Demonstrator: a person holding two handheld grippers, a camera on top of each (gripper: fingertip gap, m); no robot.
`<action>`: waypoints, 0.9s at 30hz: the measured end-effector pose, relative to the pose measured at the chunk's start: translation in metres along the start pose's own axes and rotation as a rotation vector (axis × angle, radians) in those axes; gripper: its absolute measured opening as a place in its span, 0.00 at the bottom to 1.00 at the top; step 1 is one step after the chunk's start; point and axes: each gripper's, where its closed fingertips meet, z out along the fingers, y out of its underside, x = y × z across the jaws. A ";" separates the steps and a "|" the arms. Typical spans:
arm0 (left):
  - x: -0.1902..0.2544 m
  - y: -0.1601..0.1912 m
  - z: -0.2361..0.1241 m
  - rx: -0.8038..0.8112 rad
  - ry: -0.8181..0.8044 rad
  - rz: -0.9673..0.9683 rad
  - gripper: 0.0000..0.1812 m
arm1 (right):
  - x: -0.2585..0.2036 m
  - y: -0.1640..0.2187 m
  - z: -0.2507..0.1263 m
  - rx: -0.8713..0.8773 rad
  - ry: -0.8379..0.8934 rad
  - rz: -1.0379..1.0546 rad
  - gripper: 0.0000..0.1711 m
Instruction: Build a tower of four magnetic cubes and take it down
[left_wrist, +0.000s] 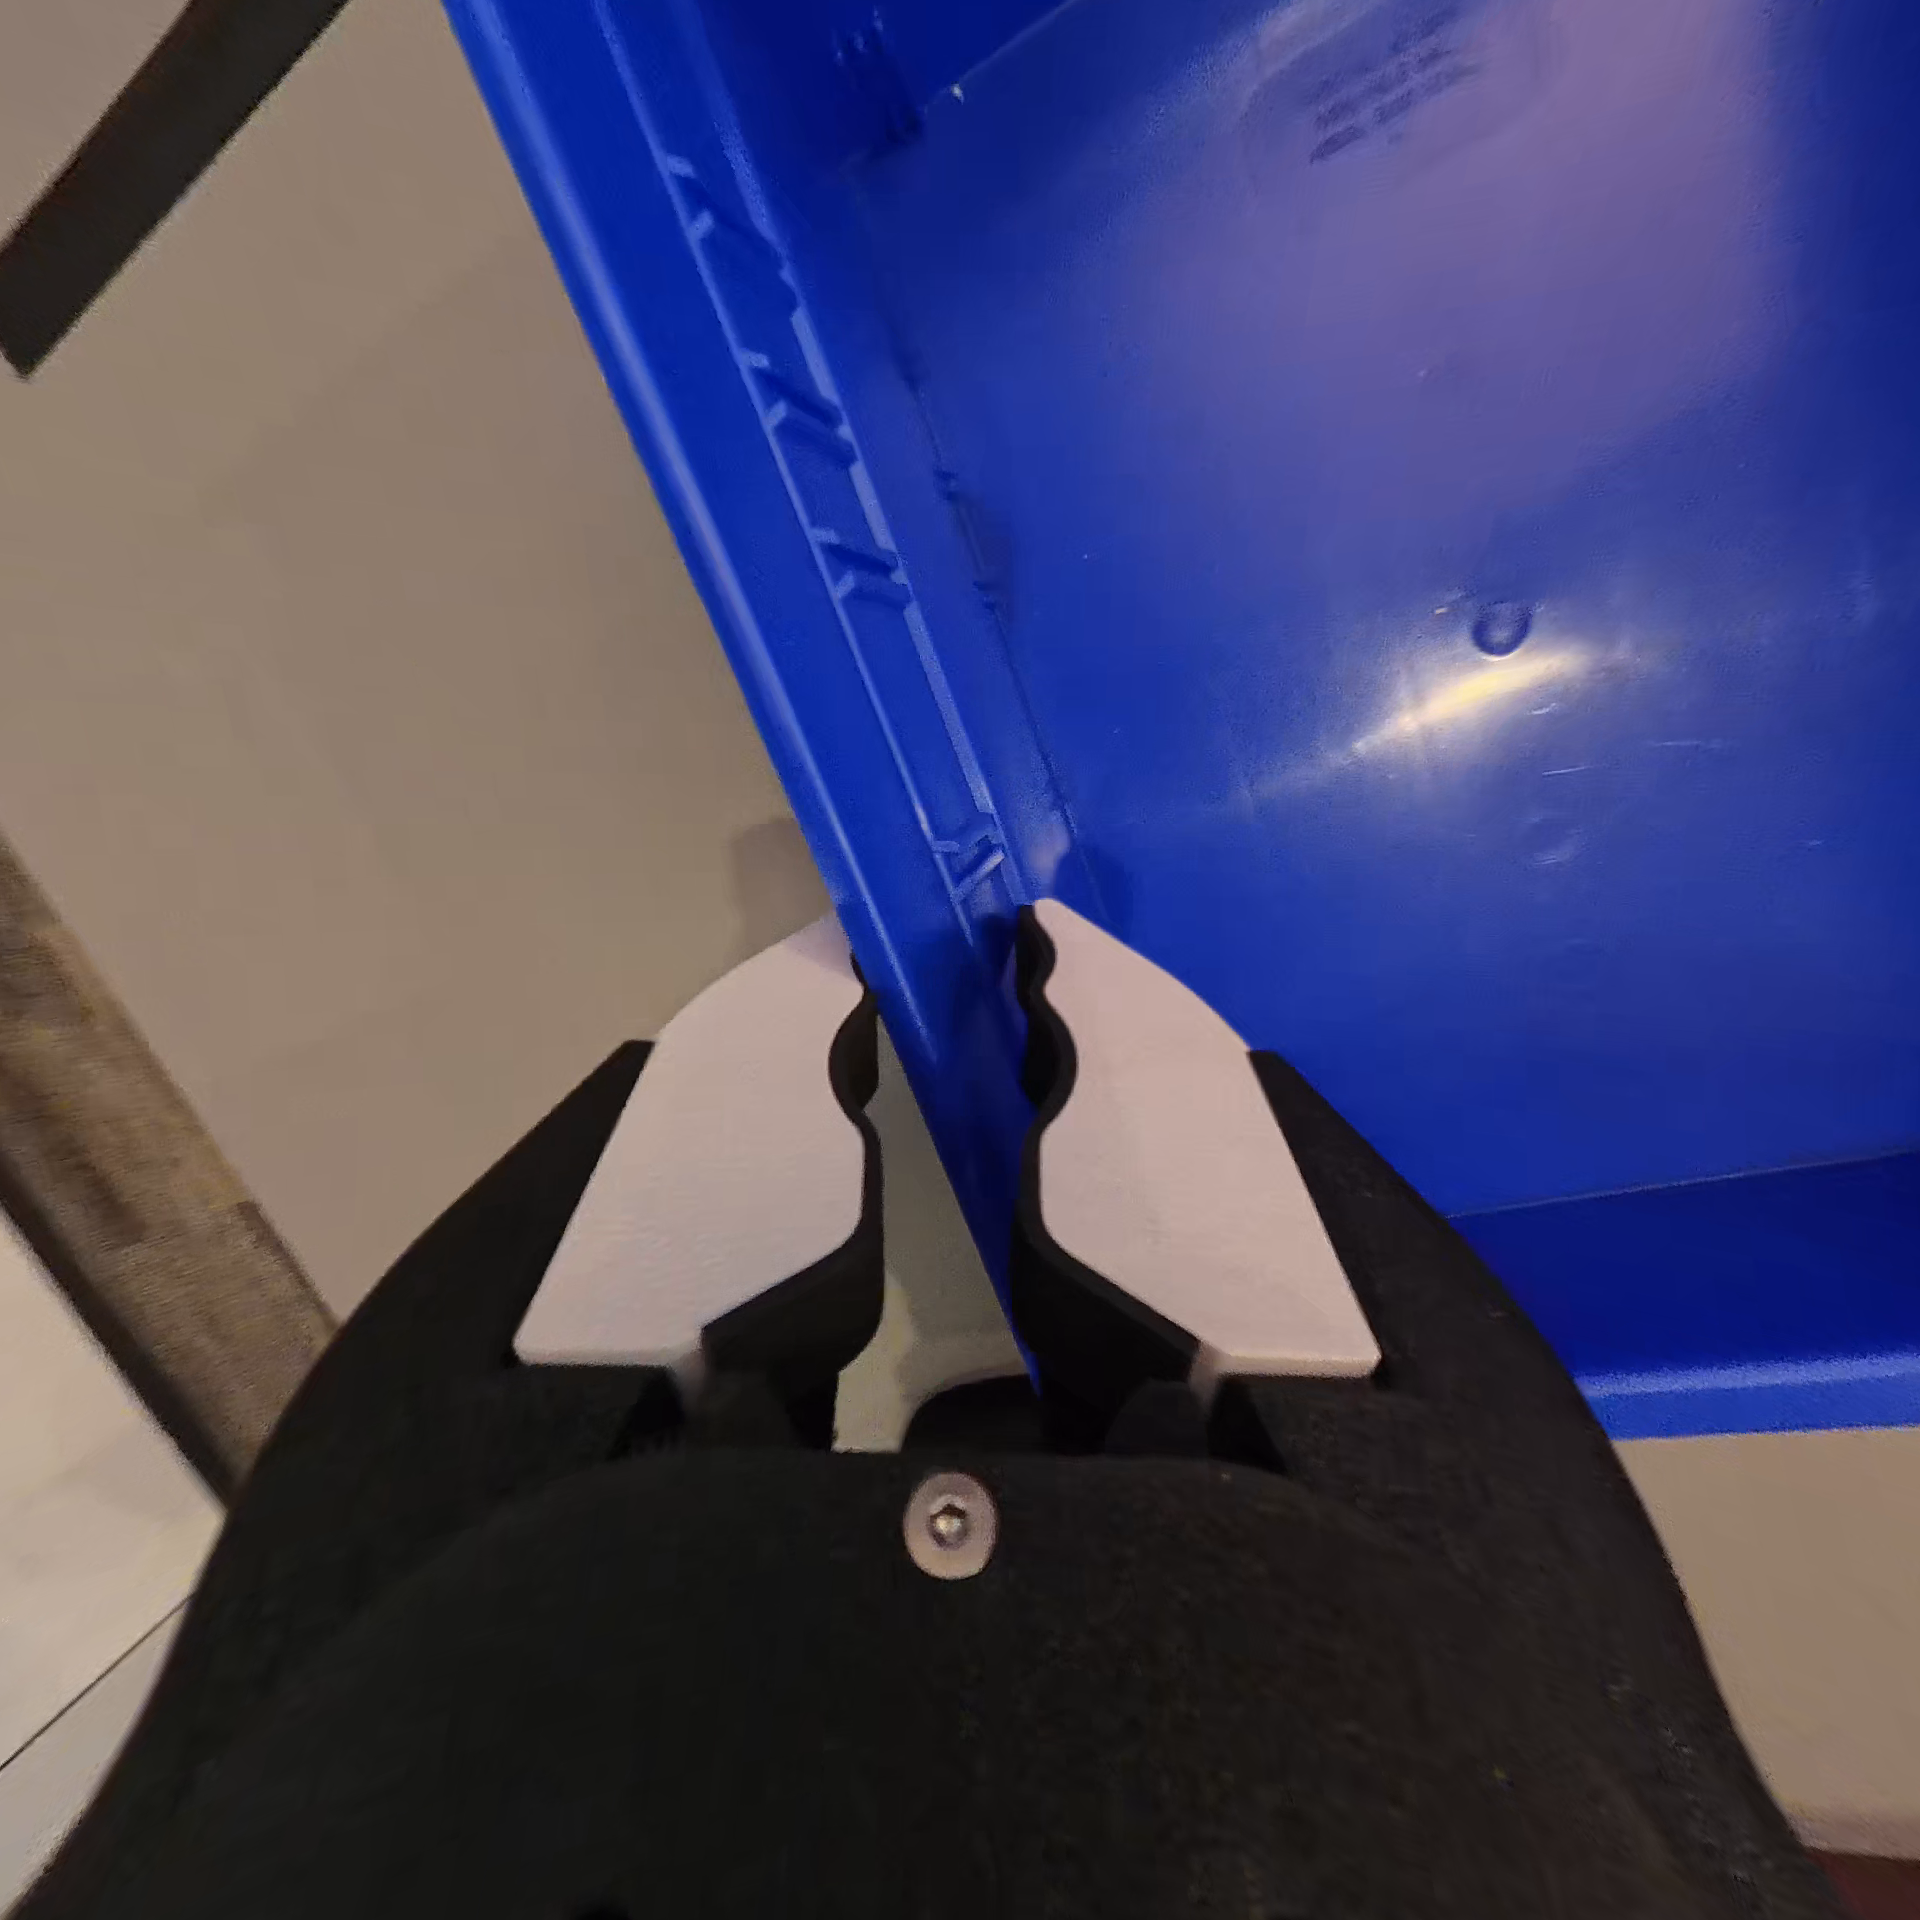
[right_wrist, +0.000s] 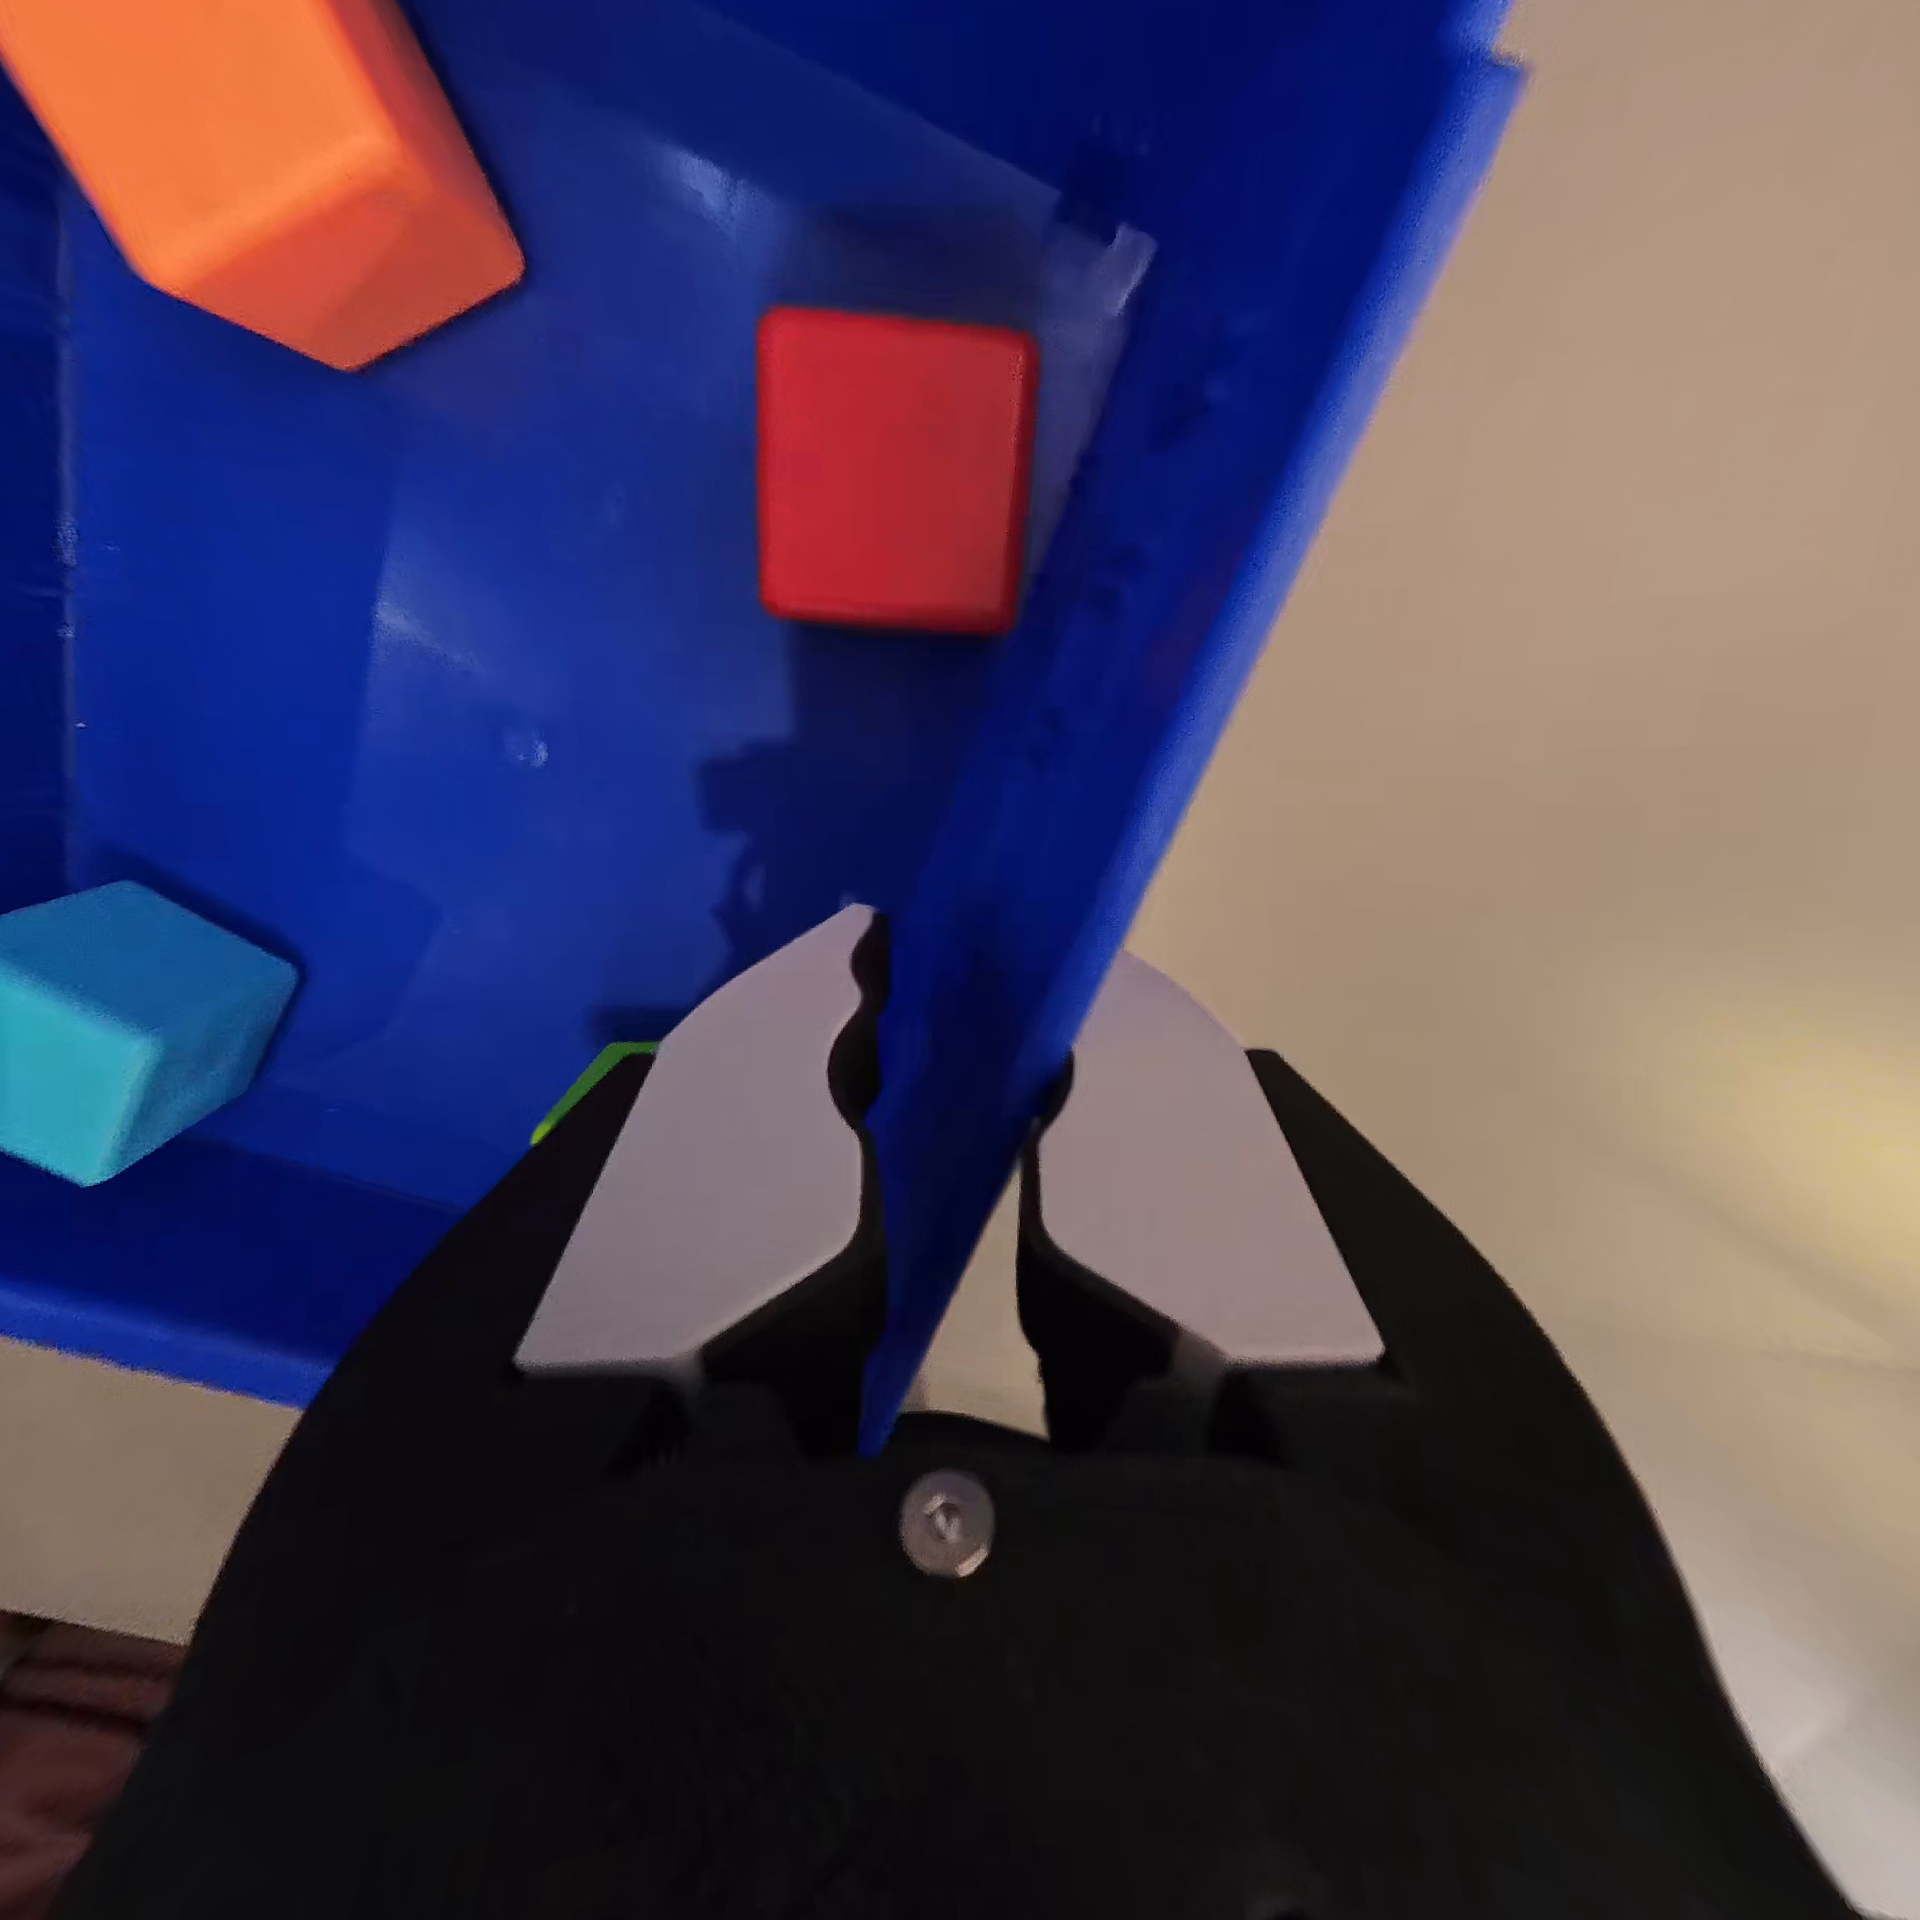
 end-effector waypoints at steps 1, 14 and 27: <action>0.000 0.000 0.000 -0.005 -0.026 0.012 0.14 | 0.001 0.001 0.005 -0.024 0.023 -0.003 0.17; 0.007 -0.002 -0.012 0.021 0.168 0.019 0.16 | 0.002 -0.001 0.012 -0.044 -0.038 0.153 0.05; -0.041 0.008 -0.110 0.362 0.152 0.007 0.09 | 0.036 0.018 0.003 -0.138 -0.225 0.168 0.04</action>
